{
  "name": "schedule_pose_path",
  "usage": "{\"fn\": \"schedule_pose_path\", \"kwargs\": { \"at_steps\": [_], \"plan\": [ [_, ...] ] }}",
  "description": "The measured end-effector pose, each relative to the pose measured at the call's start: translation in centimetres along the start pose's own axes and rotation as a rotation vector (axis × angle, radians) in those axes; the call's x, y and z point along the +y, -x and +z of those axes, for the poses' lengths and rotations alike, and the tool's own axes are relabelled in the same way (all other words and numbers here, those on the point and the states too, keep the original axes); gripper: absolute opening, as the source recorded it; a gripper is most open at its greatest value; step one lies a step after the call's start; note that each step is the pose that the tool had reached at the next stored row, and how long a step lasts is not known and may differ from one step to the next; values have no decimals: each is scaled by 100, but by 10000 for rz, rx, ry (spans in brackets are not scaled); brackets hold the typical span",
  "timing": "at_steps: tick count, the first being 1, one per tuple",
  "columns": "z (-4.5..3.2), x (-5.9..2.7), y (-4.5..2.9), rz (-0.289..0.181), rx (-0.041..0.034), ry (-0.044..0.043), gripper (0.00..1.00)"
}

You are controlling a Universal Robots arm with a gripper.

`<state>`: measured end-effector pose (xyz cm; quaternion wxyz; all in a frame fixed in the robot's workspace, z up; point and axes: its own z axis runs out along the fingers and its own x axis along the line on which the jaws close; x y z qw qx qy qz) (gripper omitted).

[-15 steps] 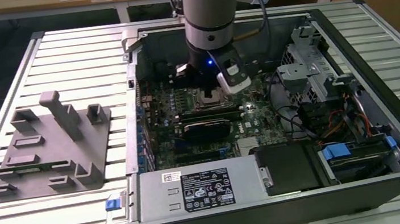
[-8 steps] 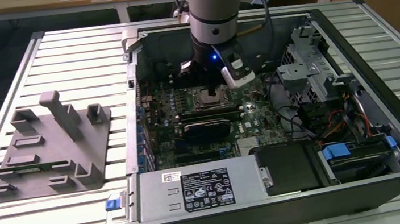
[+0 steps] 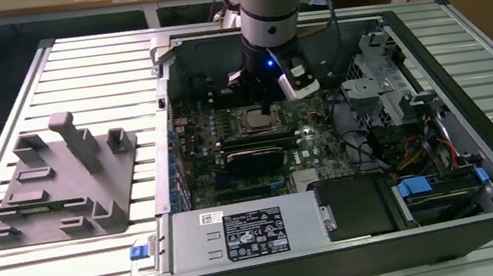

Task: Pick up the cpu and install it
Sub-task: 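Install the second cpu locking lever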

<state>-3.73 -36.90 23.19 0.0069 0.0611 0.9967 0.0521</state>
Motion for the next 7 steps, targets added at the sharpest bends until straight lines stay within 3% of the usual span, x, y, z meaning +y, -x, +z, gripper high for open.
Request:
{"fn": "schedule_pose_path", "kwargs": {
  "at_steps": [7],
  "plan": [
    [1,9,1,-1,-1,-11,11]
  ]
}}
